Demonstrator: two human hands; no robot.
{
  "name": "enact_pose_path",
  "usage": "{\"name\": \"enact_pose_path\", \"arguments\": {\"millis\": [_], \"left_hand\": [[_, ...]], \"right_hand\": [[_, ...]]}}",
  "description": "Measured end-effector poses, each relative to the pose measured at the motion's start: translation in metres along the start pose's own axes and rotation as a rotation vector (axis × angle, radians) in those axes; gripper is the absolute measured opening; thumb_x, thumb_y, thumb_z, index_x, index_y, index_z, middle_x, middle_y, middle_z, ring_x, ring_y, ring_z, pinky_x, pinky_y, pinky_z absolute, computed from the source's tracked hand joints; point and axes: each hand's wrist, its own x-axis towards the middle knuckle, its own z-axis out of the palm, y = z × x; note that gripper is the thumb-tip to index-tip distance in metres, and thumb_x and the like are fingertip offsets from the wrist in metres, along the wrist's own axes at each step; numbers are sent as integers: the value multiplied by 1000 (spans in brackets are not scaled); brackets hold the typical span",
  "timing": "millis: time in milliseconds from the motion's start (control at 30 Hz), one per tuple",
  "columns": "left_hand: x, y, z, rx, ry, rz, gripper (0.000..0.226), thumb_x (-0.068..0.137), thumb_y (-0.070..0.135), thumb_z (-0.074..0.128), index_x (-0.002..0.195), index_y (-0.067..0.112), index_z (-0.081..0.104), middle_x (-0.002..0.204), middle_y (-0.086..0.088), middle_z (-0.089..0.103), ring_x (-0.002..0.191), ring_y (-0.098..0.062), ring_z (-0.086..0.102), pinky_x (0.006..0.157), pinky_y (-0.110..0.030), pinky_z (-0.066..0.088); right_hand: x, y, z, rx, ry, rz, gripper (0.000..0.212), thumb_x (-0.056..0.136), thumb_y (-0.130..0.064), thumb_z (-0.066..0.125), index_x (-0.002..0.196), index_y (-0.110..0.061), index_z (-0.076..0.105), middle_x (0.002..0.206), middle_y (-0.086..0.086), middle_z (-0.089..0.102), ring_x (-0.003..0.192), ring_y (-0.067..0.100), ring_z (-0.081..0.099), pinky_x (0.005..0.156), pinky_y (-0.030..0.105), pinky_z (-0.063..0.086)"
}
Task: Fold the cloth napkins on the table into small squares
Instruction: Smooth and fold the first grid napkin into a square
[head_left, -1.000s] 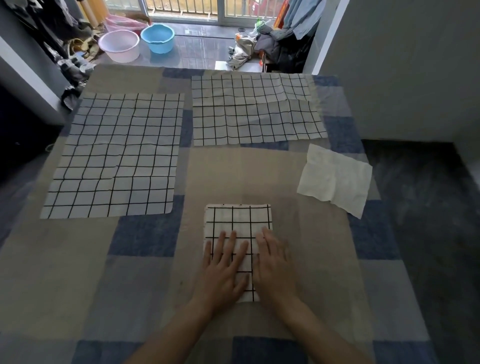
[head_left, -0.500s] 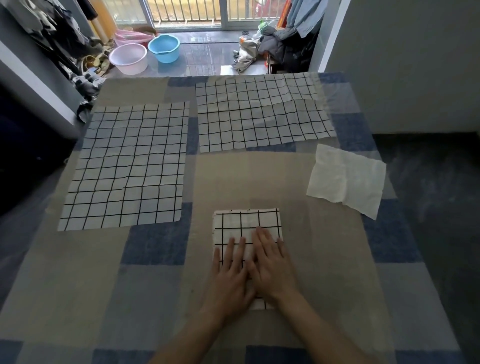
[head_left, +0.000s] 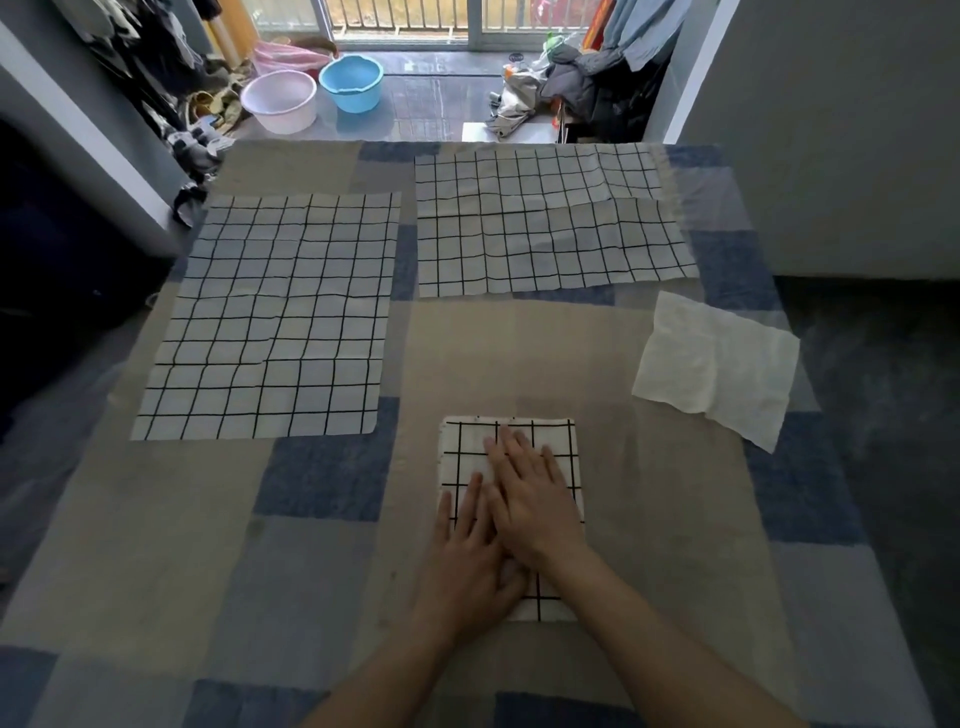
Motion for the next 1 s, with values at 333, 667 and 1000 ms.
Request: {"name": "enact_pose_path", "arguments": {"millis": [333,667,1000], "left_hand": [[0,-1,-3,3,-32,-10,95,78,73,43,155,27,13,163,-9,1,149,-32,-2,114,-56,8],[-1,0,-3,-21,-41,-13,102,73,78,44,155,25,14,163,-10,1,149,-33,-4,115,-60,9],[0,1,-3,-25,-69,-15,103,74,81,39,155,27,6,163,-8,-7,149,-31,-11,115,-57,0]], "right_hand": [[-21,66,-52,-21,202,425,62,96,-33,33,151,-7,20,159,15,17,145,29,17,115,49,18],[-141,25,9,-179,-8,230,63,96,-53,26,148,-17,35,156,13,28,142,27,27,109,52,16],[-146,40,-19,-92,32,462,48,77,-27,67,121,-13,56,122,15,49,101,36,60,78,46,53]]}}
